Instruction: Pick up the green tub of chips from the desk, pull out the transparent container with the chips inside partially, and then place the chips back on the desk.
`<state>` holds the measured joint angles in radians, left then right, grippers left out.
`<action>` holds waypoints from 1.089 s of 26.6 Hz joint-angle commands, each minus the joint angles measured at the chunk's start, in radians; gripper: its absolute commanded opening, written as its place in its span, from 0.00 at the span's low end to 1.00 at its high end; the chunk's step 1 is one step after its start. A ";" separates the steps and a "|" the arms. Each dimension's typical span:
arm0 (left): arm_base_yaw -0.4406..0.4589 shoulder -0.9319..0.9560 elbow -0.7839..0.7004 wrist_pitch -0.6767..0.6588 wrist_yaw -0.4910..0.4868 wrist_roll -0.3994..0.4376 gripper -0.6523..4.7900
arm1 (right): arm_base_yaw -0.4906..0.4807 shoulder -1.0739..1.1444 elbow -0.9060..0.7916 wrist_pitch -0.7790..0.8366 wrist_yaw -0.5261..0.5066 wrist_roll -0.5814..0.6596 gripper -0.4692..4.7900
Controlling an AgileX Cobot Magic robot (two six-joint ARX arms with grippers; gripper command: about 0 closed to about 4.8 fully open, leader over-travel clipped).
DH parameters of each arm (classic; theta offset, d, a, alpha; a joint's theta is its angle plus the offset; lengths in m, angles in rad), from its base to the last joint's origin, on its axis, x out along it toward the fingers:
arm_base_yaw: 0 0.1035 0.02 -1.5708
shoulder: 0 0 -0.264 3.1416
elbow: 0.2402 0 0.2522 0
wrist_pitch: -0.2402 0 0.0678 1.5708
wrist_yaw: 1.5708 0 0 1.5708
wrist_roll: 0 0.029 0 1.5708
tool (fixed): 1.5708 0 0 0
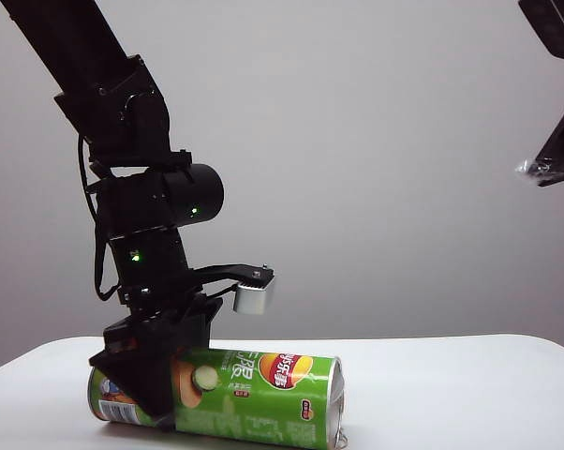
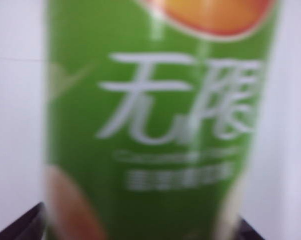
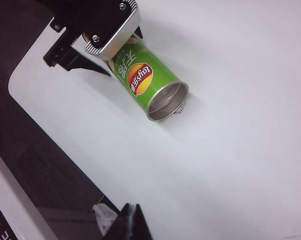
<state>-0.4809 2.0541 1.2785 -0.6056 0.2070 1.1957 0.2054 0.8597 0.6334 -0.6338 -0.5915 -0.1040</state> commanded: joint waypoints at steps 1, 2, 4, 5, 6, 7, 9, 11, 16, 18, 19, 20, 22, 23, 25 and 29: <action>0.001 0.008 0.002 0.050 -0.012 -0.003 0.95 | 0.000 -0.003 0.005 0.016 -0.006 -0.005 0.09; 0.001 0.010 0.002 0.055 -0.008 -0.003 0.84 | 0.000 -0.003 0.005 0.021 -0.005 -0.005 0.09; 0.001 0.011 0.002 0.058 -0.004 -0.002 0.84 | 0.000 -0.003 0.005 0.030 -0.005 -0.005 0.09; 0.001 0.011 0.002 0.064 -0.007 -0.002 0.83 | 0.000 -0.003 0.005 0.034 -0.005 -0.005 0.09; 0.001 0.011 0.002 0.070 -0.009 -0.003 0.79 | 0.000 -0.003 0.005 0.039 -0.005 -0.005 0.09; 0.001 0.011 0.002 0.073 -0.009 -0.003 0.73 | -0.001 -0.003 0.005 0.042 -0.005 -0.005 0.09; 0.001 0.011 0.002 0.065 -0.013 -0.022 0.65 | -0.001 -0.002 0.005 0.056 -0.005 -0.005 0.09; 0.001 0.010 0.002 0.071 -0.012 -0.065 0.64 | -0.001 -0.002 0.005 0.067 -0.005 -0.005 0.09; 0.000 0.003 0.003 0.072 -0.014 -0.156 0.61 | -0.001 -0.002 0.005 0.074 0.016 0.000 0.09; 0.000 -0.006 0.003 0.077 -0.031 -0.193 0.61 | -0.002 -0.003 0.005 0.086 0.036 0.029 0.09; 0.000 -0.014 0.003 0.078 -0.034 -0.206 0.61 | -0.002 -0.003 0.006 0.099 0.040 0.063 0.09; 0.000 -0.022 0.003 0.079 -0.040 -0.211 0.61 | -0.002 -0.003 0.006 0.116 0.039 0.097 0.09; 0.000 -0.057 0.003 0.078 -0.074 -0.209 0.61 | -0.002 -0.003 0.006 0.189 0.035 0.197 0.09; 0.000 -0.082 0.003 0.076 -0.090 -0.210 0.60 | -0.002 -0.003 0.006 0.237 0.032 0.237 0.09; 0.000 -0.128 0.003 0.061 -0.095 -0.220 0.60 | -0.002 -0.003 0.006 0.313 0.033 0.299 0.09; -0.008 -0.216 0.002 0.045 -0.078 -0.296 0.60 | -0.002 0.000 0.006 0.410 0.034 0.378 0.09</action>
<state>-0.4809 1.8732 1.2770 -0.5610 0.1081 0.9432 0.2039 0.8597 0.6338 -0.2821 -0.5526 0.2287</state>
